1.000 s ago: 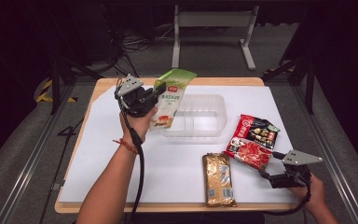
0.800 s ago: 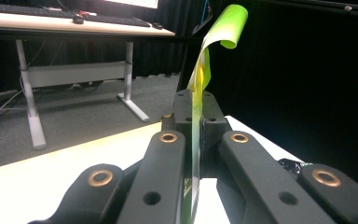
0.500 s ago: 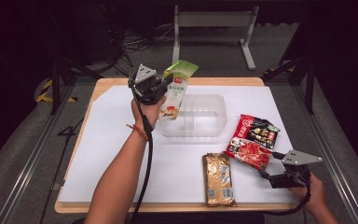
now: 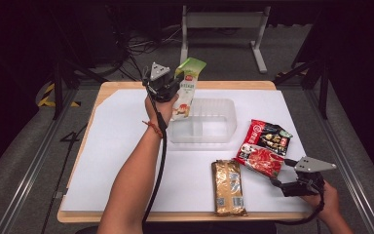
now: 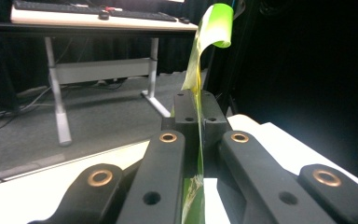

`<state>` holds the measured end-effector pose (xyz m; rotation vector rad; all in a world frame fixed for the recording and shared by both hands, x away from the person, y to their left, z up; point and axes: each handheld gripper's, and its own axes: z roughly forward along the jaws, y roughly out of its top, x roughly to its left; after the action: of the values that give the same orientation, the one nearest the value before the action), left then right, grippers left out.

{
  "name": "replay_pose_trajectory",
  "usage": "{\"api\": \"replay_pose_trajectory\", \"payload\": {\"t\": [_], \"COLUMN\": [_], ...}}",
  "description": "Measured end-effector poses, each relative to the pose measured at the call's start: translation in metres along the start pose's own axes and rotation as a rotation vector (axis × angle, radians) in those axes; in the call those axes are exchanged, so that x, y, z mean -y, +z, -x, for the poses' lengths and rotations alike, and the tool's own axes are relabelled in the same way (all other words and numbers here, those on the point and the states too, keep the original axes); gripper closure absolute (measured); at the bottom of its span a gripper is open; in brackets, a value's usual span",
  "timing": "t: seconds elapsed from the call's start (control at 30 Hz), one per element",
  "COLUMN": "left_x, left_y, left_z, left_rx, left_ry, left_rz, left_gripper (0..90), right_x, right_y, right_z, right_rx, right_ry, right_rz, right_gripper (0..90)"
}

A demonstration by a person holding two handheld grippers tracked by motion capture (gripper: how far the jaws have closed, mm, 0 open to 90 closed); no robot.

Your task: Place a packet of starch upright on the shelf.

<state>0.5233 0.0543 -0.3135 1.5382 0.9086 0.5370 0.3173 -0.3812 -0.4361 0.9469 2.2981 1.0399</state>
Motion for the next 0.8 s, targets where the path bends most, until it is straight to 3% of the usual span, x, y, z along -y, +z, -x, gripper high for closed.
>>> {"api": "replay_pose_trajectory", "payload": {"t": [0.3, 0.6, 0.8], "left_x": [0.005, 0.017, 0.026], "left_y": [0.011, 0.000, -0.008], "left_z": [0.005, 0.013, 0.011], "left_rx": [0.016, 0.039, 0.057], "left_ry": [0.033, 0.075, 0.099], "left_rz": [-0.023, -0.048, -0.062], "left_gripper": [89.3, 88.8, 88.2], "right_x": [0.000, 0.000, 0.000], "right_y": [0.000, 0.000, 0.000], "right_z": [0.000, 0.000, 0.000], "right_rx": [-0.002, -0.003, -0.005], "right_ry": [-0.003, -0.006, -0.007], "right_rz": [-0.001, -0.001, -0.002], "right_gripper": [11.6, 11.7, 11.6]}}
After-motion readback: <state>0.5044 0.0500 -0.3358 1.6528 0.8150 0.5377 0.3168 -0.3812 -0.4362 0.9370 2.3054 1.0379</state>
